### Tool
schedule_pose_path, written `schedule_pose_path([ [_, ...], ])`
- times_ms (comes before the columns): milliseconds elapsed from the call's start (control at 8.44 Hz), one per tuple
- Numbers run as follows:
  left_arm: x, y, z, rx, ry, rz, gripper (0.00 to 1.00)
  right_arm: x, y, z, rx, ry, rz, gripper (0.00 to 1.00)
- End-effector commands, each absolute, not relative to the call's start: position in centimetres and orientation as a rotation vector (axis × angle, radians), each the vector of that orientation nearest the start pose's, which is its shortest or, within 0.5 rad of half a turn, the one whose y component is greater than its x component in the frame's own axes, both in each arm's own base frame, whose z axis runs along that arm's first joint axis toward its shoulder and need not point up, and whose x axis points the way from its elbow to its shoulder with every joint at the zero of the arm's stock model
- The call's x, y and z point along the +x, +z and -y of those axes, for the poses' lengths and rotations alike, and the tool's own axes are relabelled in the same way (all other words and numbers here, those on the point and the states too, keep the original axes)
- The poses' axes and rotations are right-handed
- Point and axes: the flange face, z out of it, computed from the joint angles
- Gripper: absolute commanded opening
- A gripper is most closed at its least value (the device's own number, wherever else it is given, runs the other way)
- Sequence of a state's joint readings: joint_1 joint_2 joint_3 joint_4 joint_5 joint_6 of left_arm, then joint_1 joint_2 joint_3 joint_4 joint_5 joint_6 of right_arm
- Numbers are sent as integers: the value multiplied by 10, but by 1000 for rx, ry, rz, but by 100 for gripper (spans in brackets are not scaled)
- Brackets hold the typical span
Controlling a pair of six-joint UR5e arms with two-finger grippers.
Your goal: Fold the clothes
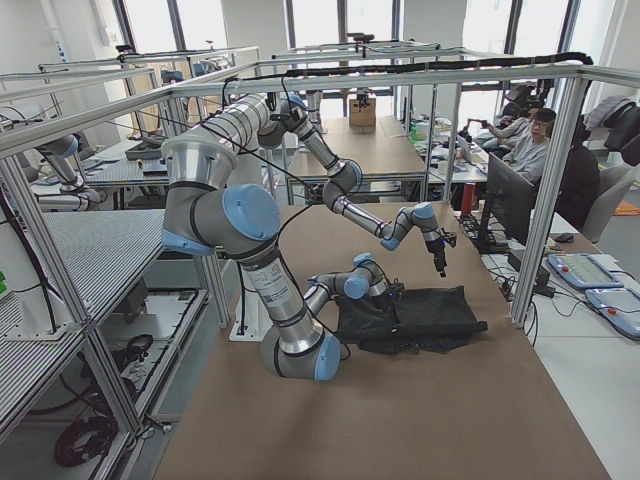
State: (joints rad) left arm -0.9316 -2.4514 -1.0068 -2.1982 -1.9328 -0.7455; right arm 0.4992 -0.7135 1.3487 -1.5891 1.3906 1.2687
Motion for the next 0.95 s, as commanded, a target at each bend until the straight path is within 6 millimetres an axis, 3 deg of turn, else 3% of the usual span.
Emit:
schedule_pose_path([
  [0,420,284,728,505,74,-853,100,-580,260,530,338,136,432,94],
  [119,420,281,728,507,75,-855,100,-554,270,551,326,97,426,94],
  [237,420,281,728,507,75,-855,100,-536,290,560,329,72,405,94],
  [356,420,281,728,507,75,-855,100,-518,316,552,328,52,390,94],
  [474,420,282,729,505,74,-853,100,-499,320,539,349,29,408,94],
  [830,420,285,729,503,74,-849,100,-490,250,525,363,46,549,94],
])
